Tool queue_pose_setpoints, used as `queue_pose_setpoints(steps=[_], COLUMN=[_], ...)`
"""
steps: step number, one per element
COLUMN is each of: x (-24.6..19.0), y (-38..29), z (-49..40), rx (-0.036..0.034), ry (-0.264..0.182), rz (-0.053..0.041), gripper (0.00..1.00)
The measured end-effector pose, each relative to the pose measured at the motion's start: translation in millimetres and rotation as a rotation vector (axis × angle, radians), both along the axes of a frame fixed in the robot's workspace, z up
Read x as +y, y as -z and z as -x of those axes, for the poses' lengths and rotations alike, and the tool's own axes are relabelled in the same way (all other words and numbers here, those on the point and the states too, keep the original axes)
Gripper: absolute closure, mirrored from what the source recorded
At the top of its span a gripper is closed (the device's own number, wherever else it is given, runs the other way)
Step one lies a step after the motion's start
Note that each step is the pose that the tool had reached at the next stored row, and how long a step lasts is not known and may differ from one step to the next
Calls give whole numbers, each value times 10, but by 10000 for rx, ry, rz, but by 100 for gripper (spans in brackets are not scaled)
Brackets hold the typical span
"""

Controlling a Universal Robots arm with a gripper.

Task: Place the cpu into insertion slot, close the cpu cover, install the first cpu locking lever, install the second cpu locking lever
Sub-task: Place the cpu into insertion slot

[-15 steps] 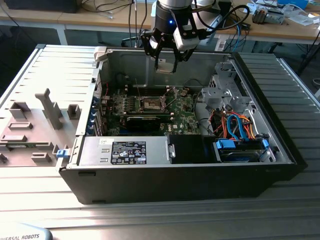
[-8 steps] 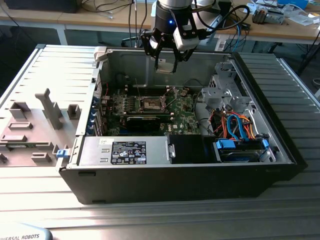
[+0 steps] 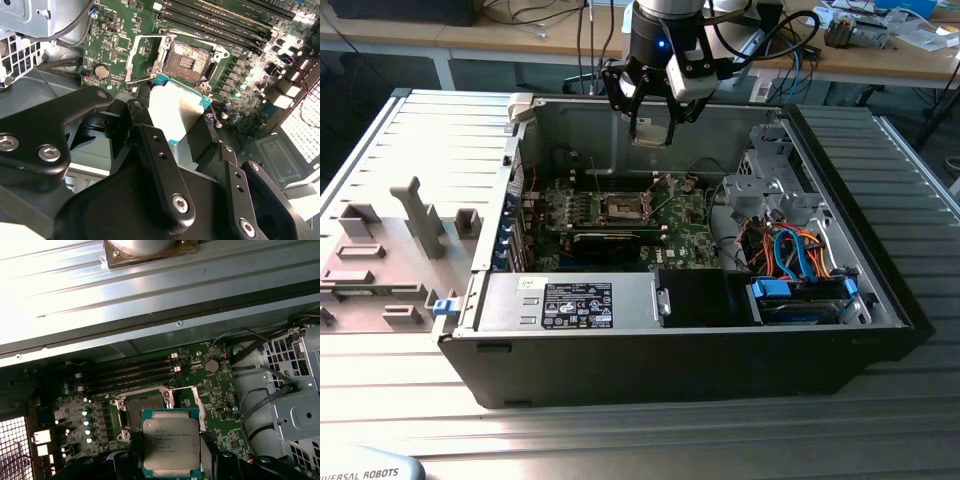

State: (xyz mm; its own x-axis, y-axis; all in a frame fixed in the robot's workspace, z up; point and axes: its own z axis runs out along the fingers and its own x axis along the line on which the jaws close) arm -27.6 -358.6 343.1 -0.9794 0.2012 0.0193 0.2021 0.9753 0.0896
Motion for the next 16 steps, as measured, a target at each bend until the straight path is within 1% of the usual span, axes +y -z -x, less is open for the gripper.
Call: queue_pose_setpoints(steps=[16], x=[0], y=[0], z=[0], rx=[0], ry=[83], rz=[0], gripper=[46])
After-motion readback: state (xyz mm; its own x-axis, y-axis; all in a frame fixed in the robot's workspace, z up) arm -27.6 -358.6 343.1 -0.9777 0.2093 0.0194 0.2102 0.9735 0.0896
